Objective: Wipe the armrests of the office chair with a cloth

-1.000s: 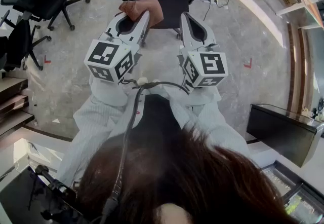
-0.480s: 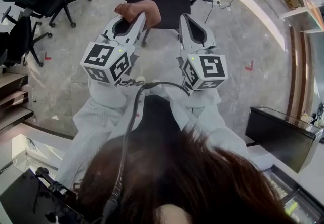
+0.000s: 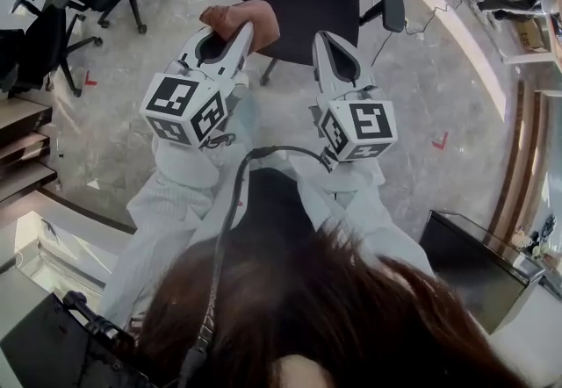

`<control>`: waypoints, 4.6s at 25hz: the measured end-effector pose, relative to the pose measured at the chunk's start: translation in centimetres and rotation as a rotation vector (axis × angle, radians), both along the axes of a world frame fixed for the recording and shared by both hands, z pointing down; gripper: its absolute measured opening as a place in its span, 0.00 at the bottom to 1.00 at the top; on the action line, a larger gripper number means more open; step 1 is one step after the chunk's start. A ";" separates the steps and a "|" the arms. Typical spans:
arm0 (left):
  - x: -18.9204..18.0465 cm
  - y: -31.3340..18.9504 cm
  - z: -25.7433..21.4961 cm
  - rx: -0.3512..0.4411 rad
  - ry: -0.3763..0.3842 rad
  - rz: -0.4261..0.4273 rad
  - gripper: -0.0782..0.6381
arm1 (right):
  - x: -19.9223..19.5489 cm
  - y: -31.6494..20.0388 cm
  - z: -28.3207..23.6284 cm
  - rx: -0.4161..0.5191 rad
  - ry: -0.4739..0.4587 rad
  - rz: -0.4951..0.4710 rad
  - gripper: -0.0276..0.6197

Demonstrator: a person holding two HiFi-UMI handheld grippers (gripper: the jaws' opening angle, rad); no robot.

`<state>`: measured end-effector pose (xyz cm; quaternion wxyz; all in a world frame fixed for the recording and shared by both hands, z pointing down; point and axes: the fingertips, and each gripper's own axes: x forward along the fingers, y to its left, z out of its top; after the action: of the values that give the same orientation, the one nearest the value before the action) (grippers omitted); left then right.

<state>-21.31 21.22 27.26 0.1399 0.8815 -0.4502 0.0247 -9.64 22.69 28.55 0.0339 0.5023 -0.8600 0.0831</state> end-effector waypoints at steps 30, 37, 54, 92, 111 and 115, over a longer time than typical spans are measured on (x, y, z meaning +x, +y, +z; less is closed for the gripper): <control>-8.6 -42.1 12.6 -0.317 -0.009 0.053 0.16 | -10.1 -36.1 7.7 -0.262 0.052 0.047 0.04; -7.2 -50.4 22.3 -0.421 -0.017 0.010 0.16 | -9.9 -38.3 14.0 -0.317 0.137 -0.017 0.04; -9.6 -44.1 32.6 -0.693 -0.240 -0.019 0.16 | -10.9 -38.7 16.4 -0.334 0.133 -0.051 0.04; -9.7 -50.4 31.9 -0.626 -0.226 -0.052 0.16 | -11.3 -39.7 16.6 -0.387 0.118 -0.069 0.04; -11.6 -41.0 32.8 -0.762 -0.206 -0.052 0.16 | -11.0 -38.2 15.6 -0.364 0.082 -0.058 0.04; -12.2 -36.3 31.8 -0.761 -0.171 -0.065 0.16 | -12.4 -36.1 14.6 -0.345 0.078 -0.092 0.04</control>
<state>-33.53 -15.09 59.01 0.4193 0.7467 -0.4468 0.2588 -22.00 -13.46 43.13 0.1566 0.4521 -0.8530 0.2083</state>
